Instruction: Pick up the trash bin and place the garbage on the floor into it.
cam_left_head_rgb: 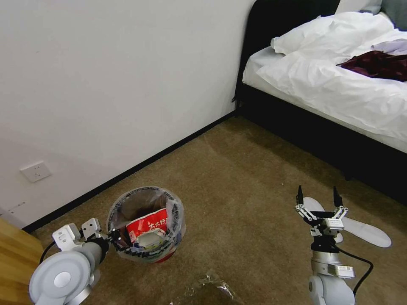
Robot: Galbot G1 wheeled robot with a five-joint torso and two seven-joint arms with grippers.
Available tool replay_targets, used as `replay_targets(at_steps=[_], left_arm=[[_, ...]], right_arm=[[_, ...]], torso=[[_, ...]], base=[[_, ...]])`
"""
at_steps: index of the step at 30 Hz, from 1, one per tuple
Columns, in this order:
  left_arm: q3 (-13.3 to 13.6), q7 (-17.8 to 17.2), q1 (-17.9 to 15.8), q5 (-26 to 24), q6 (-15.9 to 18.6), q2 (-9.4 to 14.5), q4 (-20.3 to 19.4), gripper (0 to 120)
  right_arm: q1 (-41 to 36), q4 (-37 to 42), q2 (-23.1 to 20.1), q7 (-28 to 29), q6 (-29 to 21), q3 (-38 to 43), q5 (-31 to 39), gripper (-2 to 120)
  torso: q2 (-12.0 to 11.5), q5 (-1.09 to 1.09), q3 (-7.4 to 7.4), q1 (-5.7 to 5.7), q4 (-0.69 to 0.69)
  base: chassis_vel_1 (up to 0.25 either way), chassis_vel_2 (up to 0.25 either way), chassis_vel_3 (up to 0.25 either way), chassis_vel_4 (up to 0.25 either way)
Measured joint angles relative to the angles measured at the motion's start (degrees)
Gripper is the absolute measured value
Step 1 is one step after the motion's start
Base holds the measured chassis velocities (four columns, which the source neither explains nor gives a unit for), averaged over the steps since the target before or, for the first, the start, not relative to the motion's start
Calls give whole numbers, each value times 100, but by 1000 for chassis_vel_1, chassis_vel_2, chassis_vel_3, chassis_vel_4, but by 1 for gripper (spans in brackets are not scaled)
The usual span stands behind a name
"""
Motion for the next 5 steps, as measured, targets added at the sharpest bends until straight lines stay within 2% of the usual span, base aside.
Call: replay_targets(at_steps=[5], left_arm=[[2, 0, -8, -20, -2, 11, 12, 0]], right_arm=[[4, -2, 13, 0, -9, 4, -4, 100]], torso=[[0, 0, 0, 0, 0]], base=[[0, 0, 0, 0]])
